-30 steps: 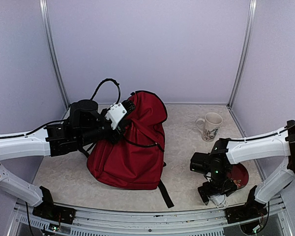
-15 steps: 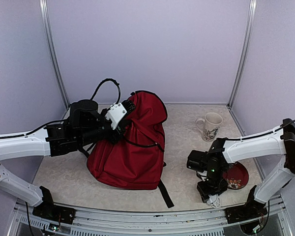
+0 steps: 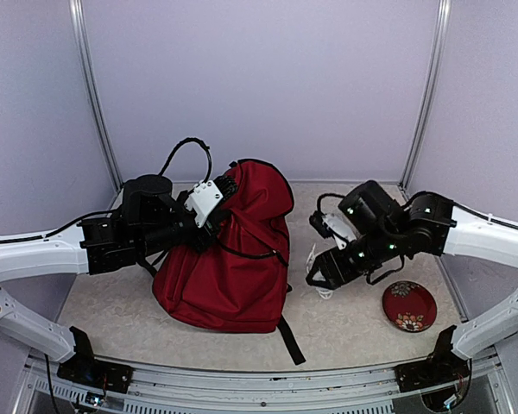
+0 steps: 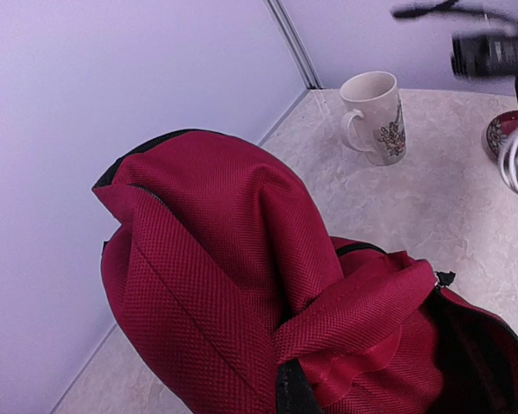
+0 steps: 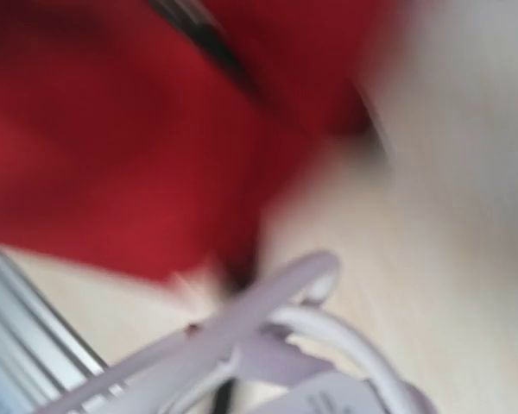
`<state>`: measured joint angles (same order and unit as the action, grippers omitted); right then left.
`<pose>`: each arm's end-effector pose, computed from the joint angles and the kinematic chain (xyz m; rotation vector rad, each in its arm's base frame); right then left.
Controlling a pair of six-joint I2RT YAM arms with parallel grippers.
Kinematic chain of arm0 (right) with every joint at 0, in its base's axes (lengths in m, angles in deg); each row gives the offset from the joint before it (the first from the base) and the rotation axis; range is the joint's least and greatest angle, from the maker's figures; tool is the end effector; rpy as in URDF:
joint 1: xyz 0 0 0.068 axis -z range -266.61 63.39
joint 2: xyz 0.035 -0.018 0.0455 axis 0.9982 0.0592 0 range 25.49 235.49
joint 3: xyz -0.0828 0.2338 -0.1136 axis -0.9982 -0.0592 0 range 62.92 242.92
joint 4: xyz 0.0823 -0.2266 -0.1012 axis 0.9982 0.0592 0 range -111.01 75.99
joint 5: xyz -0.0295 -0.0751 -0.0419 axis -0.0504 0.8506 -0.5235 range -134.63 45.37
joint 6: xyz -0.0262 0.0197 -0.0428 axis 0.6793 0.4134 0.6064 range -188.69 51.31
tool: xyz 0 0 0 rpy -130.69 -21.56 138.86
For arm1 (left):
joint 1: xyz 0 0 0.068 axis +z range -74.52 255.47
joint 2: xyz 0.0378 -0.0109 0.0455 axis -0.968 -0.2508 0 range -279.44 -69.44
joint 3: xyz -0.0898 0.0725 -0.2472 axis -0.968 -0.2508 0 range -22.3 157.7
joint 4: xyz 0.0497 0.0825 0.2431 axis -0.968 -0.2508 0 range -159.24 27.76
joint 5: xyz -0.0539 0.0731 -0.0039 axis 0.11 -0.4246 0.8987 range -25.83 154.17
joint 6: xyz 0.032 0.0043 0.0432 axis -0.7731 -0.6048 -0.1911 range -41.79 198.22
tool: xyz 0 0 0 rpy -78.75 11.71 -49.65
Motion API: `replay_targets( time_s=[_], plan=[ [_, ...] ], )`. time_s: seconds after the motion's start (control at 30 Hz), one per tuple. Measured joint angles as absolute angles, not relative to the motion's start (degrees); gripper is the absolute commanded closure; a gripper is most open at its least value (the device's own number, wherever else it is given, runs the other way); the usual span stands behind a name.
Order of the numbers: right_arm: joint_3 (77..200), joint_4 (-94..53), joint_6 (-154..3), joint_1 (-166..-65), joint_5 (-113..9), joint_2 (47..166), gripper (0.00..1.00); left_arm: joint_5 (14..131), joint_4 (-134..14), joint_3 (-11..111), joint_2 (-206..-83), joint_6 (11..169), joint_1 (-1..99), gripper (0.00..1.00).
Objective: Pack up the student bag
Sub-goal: Pick up the charger from the corner of the board, then place the charger in the lower front pocket of the bag.
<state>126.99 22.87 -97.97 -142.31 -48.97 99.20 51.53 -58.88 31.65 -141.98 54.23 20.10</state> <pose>0.1459 0.2185 0.2970 -0.6364 2.5664 0.6624 0.1753 -0.2400 0.3155 1.0476 1.5050 -0.1828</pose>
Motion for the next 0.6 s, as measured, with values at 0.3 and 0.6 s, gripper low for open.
replay_targets(
  time_s=[0.3, 0.6],
  plan=[
    [128.5, -22.0, -84.4, -144.5, -55.4, 106.3, 0.80, 52.0, -59.0, 32.2, -142.5, 55.0, 20.1, 1.00],
    [128.2, -36.5, -78.3, -145.6, -56.6, 117.0, 0.77, 51.7, -60.2, 32.3, -142.6, 55.8, 20.8, 1.00]
  ],
)
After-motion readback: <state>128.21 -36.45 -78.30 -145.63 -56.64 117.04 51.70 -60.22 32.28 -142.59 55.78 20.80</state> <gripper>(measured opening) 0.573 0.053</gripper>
